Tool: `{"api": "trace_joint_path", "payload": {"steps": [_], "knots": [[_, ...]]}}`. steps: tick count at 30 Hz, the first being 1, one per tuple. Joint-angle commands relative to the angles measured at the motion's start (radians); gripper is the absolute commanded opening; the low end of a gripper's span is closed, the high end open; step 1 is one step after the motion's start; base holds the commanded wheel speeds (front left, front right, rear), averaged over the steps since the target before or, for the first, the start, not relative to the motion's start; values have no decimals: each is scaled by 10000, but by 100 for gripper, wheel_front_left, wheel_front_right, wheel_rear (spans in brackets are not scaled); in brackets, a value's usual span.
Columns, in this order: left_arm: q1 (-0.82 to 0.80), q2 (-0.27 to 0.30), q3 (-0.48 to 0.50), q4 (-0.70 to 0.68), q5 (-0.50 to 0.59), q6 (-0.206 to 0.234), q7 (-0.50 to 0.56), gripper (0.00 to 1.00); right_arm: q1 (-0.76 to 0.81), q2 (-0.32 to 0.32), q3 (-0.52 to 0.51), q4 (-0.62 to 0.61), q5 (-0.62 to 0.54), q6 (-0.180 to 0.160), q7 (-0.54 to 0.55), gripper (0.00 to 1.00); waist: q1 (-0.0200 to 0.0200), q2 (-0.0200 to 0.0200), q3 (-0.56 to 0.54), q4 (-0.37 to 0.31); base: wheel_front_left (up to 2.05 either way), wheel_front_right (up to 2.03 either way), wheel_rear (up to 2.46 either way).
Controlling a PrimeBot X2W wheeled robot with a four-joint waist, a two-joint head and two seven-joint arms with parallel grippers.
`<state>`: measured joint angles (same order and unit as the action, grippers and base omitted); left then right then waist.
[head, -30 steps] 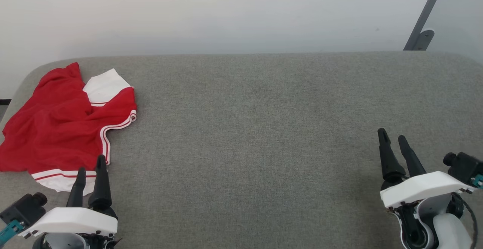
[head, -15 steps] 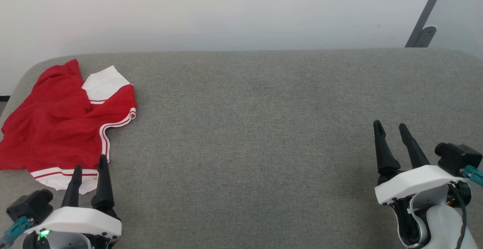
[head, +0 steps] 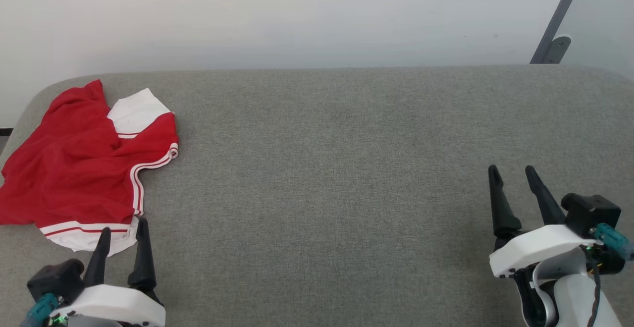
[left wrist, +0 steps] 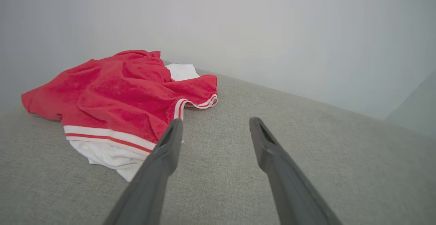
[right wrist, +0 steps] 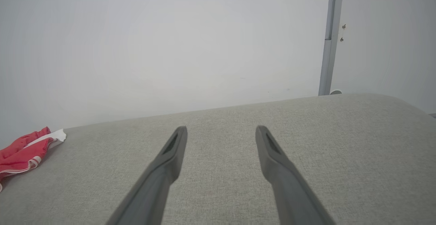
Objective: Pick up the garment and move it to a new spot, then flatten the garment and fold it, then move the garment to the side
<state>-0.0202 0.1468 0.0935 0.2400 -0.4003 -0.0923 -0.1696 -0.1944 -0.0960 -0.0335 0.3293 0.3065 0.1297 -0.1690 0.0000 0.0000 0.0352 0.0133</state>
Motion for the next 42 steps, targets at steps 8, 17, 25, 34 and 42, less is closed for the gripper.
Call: {"api": "trace_joint_path", "payload": {"steps": [8,17,25,34,42], "knots": [[-19,-11,94,-116,714,-28,-271,100,-70,156,-159,-41,-579,15,-283,100,0,0,71,21,0,0,0],[-57,-44,221,-123,1289,-127,-441,100,109,280,-539,-152,-1002,11,-465,100,0,0,147,72,0,0,0],[-97,-71,180,-115,1916,-225,-616,100,164,364,-743,-226,-1478,11,-626,100,0,0,240,211,0,0,0],[-251,-194,236,24,2392,-310,-787,100,190,443,-832,-278,-1855,10,-790,100,0,0,421,1076,0,0,0],[106,-527,514,20,2955,-240,-922,100,27,453,-350,52,-2202,10,-933,100,0,0,386,2746,0,0,0]]}}
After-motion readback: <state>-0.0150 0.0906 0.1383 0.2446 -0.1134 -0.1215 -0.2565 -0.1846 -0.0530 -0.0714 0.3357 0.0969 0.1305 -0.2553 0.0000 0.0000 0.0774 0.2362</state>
